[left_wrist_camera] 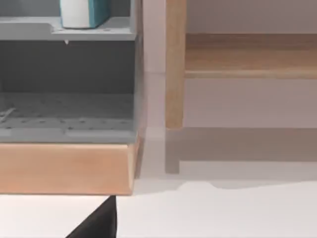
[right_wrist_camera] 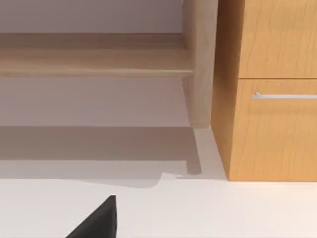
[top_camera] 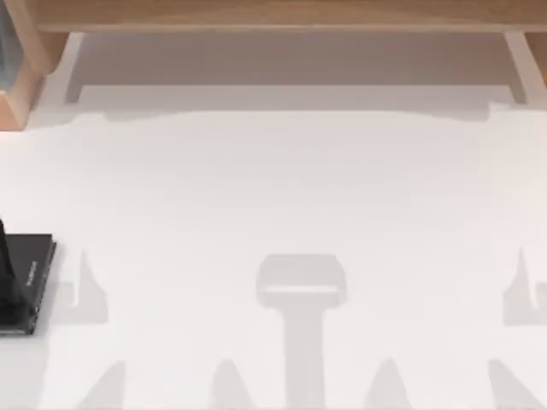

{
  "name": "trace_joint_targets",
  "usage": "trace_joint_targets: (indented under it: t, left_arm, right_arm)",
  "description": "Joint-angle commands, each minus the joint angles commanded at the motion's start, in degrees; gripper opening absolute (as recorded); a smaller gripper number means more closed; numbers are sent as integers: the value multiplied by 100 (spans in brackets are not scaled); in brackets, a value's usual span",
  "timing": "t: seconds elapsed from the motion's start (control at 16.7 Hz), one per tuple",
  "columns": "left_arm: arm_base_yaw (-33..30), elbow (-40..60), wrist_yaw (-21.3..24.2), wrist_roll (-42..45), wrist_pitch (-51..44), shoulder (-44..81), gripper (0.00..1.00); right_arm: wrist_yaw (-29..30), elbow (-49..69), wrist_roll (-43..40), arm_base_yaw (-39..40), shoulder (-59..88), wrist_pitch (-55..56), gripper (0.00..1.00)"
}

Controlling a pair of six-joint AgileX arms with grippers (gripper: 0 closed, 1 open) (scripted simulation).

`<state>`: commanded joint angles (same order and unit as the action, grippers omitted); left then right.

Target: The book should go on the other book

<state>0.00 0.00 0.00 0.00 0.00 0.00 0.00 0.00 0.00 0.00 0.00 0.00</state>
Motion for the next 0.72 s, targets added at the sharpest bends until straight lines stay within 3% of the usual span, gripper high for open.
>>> trace_joint_targets:
  t: [0.36, 0.72]
  left_arm:
    - [86, 388, 91, -4, 184, 552, 100]
    - [405, 1880, 477, -11, 876, 2768, 100]
  right_arm:
    - [0, 0, 0, 0, 0, 0, 100]
    - [0, 0, 0, 0, 0, 0, 100]
